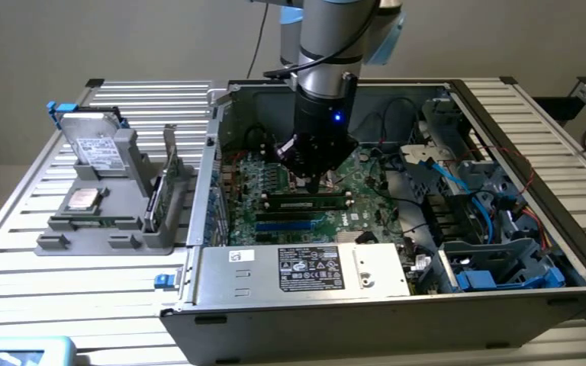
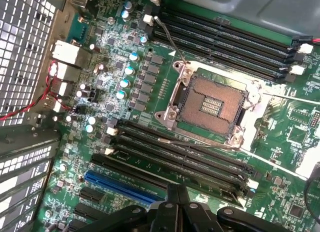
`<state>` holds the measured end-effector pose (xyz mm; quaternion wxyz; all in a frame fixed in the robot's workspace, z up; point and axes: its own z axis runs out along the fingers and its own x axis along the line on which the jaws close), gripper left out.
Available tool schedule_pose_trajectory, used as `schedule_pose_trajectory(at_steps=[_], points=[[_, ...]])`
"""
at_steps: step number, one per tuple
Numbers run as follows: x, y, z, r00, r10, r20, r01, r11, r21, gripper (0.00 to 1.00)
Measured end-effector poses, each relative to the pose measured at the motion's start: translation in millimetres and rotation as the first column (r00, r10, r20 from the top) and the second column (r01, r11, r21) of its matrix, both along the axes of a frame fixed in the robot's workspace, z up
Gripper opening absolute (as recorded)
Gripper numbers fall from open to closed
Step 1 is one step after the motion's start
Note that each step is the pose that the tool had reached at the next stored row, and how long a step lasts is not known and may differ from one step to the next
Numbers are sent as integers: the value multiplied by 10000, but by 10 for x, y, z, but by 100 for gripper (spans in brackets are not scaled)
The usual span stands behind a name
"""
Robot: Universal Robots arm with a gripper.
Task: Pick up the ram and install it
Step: 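Press down the ram until it locks into place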
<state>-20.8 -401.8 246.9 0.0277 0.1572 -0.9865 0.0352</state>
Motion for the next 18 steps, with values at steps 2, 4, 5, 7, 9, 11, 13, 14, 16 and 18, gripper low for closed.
schedule_pose_trajectory(at_steps=[2, 4, 5, 7, 9, 11, 13, 14, 16, 18], points=[[0, 0, 0, 9998, -200, 31, 200, 9998, -38, 11], [0, 0, 0, 9992, -405, 63, 406, 9991, -74, 11], [0, 0, 0, 9987, -506, 78, 507, 9987, -91, 11], [0, 0, 0, 9974, -708, 106, 709, 9974, -121, 11], [0, 0, 0, 9957, -915, 136, 917, 9957, -149, 11], [0, 0, 0, 9936, -1117, 163, 1120, 9935, -177, 11], [0, 0, 0, 9909, -1334, 183, 1338, 9908, -198, 11], [0, 0, 1, 9892, -1451, 188, 1455, 9891, -205, 11], [-1, 0, 0, 9876, -1557, 191, 1561, 9875, -212, 11], [0, 0, 0, 9876, -1556, 191, 1560, 9875, -217, 11]])
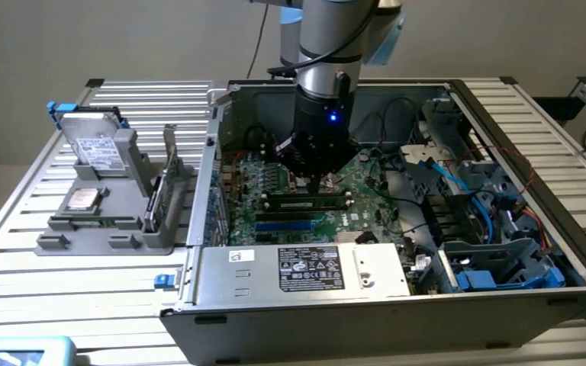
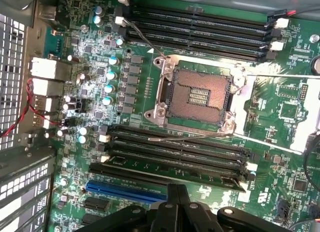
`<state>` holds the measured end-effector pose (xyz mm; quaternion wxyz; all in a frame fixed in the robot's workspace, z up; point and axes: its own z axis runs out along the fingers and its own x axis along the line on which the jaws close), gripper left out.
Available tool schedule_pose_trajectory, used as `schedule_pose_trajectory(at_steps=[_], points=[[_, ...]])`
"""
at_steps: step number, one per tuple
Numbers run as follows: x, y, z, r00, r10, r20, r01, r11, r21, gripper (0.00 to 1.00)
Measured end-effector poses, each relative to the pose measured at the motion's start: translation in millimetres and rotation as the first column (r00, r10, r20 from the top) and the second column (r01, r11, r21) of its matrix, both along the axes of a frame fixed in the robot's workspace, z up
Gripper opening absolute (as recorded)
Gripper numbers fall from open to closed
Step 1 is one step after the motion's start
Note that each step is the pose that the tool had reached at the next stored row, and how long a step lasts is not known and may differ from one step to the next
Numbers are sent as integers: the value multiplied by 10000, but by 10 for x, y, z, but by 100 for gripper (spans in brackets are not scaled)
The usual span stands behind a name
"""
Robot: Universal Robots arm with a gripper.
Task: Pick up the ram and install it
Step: 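Press down the ram until it locks into place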
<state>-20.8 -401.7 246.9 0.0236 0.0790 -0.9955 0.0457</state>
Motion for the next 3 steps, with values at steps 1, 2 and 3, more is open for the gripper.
schedule_pose_trajectory(at_steps=[1, 2, 3], points=[[0, 0, 0, 10000, 0, 0, 0, 10000, -3, 11], [0, 0, 0, 10000, 1, 0, -1, 10000, -5, 11], [0, 0, 0, 10000, 1, 0, -1, 10000, -5, 11]])
